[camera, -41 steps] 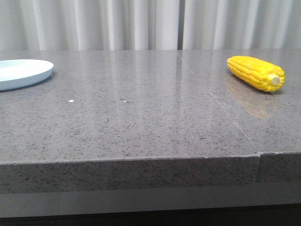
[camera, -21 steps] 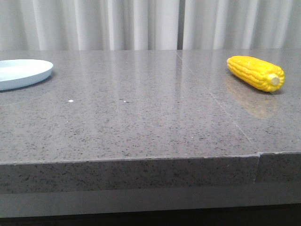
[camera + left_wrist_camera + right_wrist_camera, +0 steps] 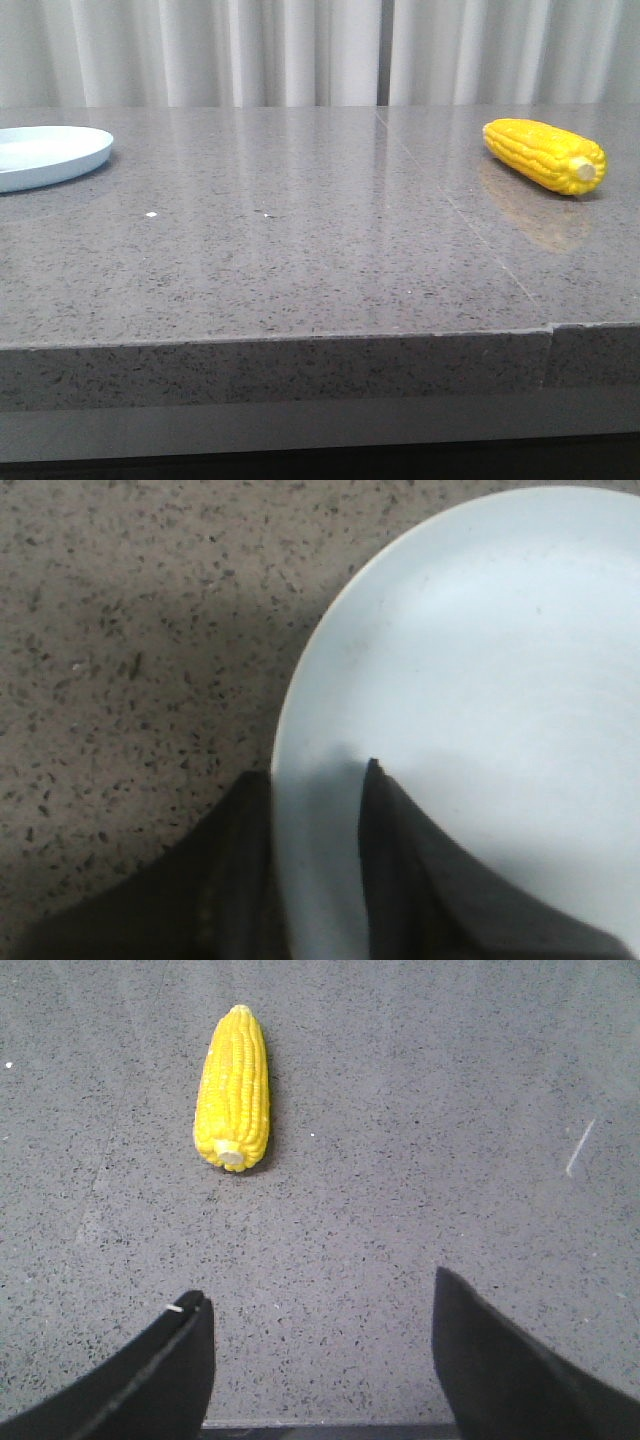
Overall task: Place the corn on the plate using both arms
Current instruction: 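Push the white plate with the left gripper toward the table center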
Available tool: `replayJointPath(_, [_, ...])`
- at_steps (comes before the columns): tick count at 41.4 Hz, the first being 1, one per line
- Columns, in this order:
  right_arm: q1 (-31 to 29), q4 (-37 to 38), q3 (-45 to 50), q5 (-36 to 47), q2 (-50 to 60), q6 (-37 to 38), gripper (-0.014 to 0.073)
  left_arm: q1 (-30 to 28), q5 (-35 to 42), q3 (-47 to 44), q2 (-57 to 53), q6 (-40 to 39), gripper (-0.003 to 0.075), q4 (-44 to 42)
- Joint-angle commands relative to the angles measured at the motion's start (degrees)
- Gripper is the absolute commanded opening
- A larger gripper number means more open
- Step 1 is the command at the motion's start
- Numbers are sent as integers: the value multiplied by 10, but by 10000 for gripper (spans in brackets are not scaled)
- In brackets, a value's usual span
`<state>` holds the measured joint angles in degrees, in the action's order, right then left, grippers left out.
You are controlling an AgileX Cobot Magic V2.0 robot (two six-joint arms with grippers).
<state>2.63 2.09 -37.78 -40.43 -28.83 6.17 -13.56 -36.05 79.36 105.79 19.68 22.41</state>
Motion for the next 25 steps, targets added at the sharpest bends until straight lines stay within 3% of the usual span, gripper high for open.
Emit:
replayJointPath(1, [-2, 7, -19, 37, -7, -4, 499, 4, 16, 18, -26, 1, 48, 13])
replayJointPath(4, [-2, 7, -19, 37, -7, -4, 499, 4, 16, 18, -26, 1, -18, 13])
replayJointPath(25, [-2, 7, -19, 37, -7, -4, 499, 24, -29, 18, -129, 1, -20, 15])
